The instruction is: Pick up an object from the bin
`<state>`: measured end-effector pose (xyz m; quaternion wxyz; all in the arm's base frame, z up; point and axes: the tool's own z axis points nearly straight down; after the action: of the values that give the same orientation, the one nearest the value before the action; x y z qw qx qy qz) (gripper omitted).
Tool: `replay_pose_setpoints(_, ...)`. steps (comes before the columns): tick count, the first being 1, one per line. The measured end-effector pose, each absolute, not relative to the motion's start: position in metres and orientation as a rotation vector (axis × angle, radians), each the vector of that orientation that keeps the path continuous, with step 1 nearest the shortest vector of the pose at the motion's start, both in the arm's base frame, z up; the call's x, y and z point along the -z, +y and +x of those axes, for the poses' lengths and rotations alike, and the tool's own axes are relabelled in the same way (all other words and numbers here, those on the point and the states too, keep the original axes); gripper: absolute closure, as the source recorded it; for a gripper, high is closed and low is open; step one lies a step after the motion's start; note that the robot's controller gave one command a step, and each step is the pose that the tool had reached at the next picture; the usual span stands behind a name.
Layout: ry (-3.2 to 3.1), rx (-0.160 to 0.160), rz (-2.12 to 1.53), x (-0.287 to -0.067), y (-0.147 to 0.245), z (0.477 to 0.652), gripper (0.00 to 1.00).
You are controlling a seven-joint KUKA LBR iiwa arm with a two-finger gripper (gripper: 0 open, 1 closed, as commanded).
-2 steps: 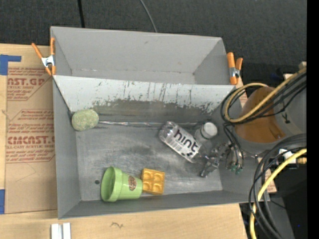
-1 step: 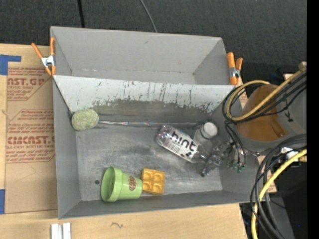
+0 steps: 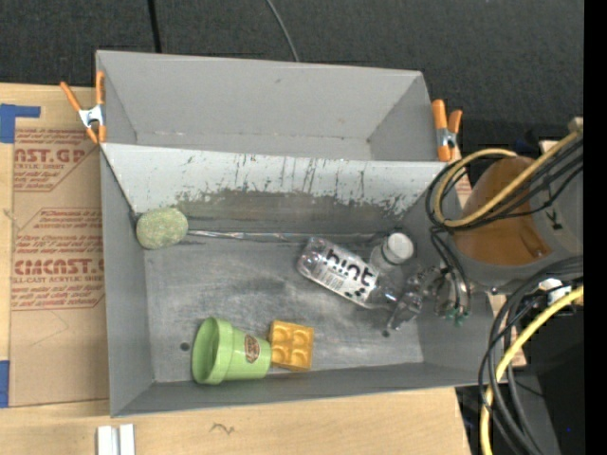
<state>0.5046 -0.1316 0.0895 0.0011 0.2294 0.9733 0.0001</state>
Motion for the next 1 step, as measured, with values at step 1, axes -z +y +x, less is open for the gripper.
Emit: replay_pose_setpoints(1, 3.056, 0.0, 0.72, -0.0942, -0.1315, 0.5047, 1.0)
